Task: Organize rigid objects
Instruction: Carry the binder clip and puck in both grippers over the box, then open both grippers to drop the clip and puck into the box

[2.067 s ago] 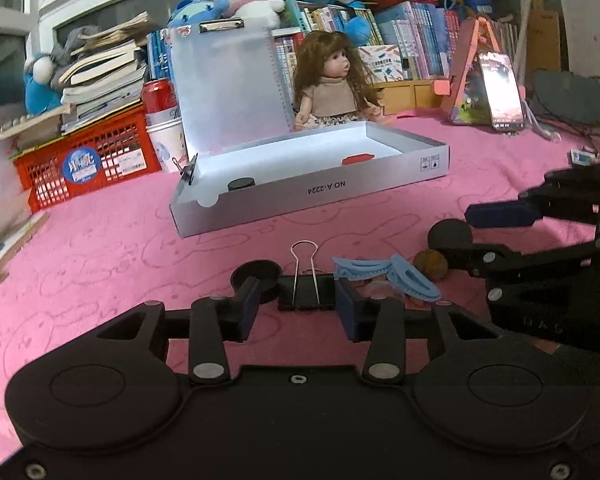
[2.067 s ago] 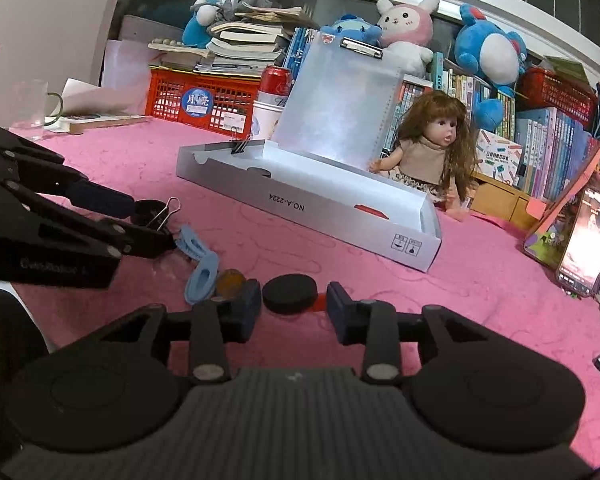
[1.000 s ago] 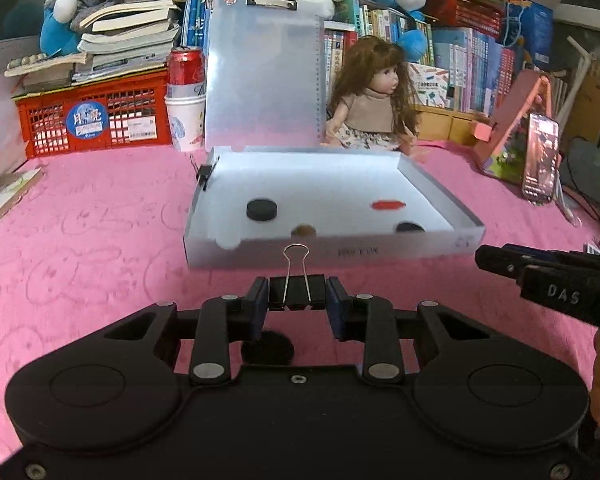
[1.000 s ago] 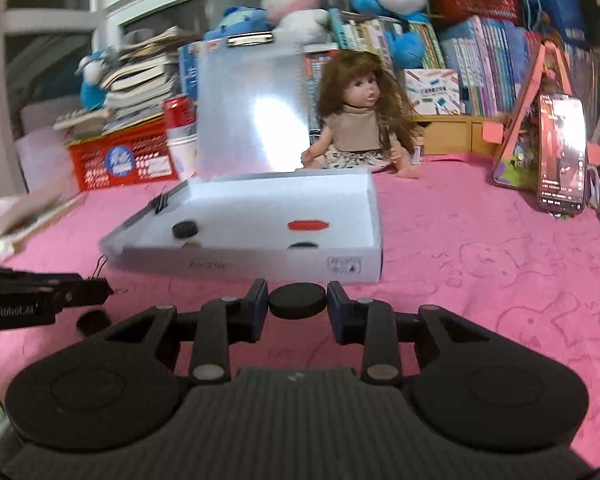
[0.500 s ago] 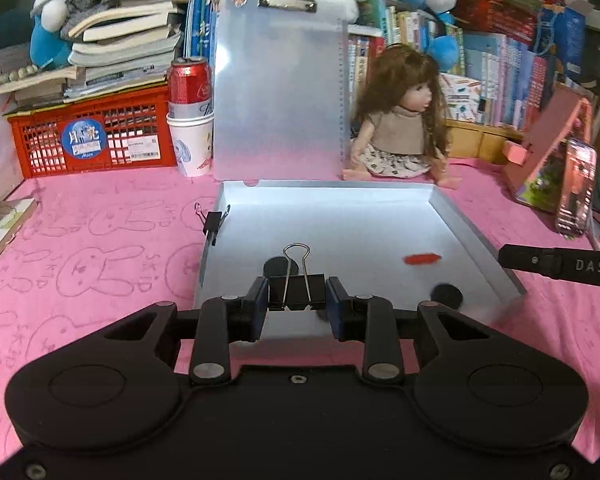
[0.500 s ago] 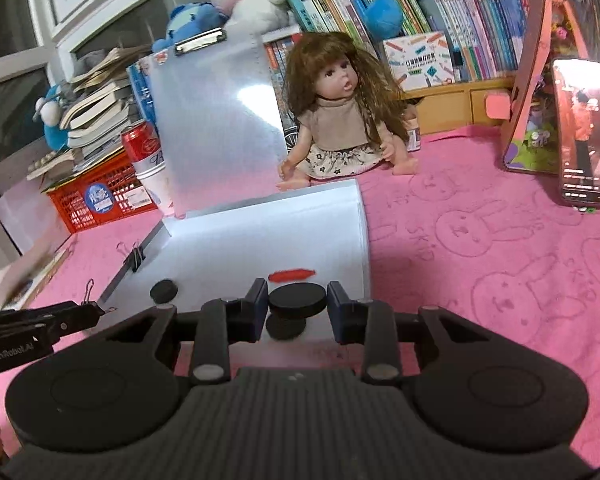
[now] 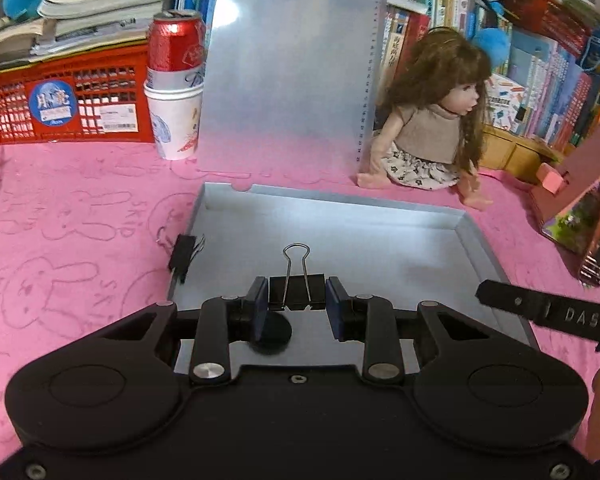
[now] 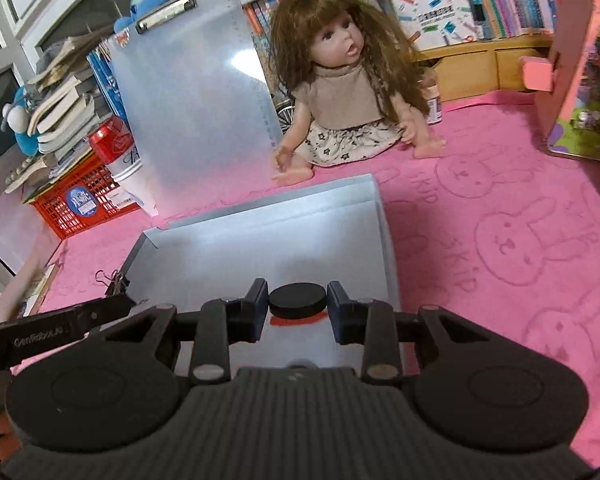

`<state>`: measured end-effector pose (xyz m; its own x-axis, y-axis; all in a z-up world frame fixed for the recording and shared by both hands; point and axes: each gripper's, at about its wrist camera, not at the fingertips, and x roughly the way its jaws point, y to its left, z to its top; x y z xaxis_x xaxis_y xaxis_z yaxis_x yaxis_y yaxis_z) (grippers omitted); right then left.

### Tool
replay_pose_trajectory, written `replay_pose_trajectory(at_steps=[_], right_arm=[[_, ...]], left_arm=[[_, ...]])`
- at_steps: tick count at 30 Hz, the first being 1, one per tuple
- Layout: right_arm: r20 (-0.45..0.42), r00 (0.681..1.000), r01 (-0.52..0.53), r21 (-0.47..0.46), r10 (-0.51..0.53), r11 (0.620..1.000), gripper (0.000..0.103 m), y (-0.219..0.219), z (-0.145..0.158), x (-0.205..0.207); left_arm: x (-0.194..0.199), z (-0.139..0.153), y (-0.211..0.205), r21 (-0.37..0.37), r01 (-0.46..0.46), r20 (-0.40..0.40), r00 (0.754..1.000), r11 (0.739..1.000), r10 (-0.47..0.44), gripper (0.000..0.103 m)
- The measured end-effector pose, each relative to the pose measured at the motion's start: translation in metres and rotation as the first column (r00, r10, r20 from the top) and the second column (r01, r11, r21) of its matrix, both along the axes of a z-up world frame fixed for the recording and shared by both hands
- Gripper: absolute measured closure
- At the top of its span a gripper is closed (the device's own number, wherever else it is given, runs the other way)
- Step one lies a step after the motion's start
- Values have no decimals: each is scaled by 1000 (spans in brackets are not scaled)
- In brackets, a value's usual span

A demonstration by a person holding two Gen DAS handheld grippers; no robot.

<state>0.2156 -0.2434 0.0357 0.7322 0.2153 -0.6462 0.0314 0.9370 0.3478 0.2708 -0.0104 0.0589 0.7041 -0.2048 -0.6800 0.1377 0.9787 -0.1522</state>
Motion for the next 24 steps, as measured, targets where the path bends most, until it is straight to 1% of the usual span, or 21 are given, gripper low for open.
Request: replay_pose_trajectory(at_steps=[4,9,13,21,24], right_arm=[[-16,1000,-6,-24,6,1000,65,8,-6,16],[-21,999,-29,-75,28,997,65,19,-15,29],[-27,999,-41,-94,39,995,65,25,-21,36],[-49,998,-46,-124,40,991,65,27,-34,43],[-47,998,-48,-126,42,991,63,27,-35,43]], left_arm=[[18,-9,-6,36,-3,-10,1000,999,3,74],[32,-21,-8,56,-7,-23,1000,998,8,74],[37,-32,-9,81,-2,-28,1000,997,4,73],[42,-45,-11,91,6,-39,999,996,-3,73],[41,-47,-13,105,12,-26,1000,994,-9,73]])
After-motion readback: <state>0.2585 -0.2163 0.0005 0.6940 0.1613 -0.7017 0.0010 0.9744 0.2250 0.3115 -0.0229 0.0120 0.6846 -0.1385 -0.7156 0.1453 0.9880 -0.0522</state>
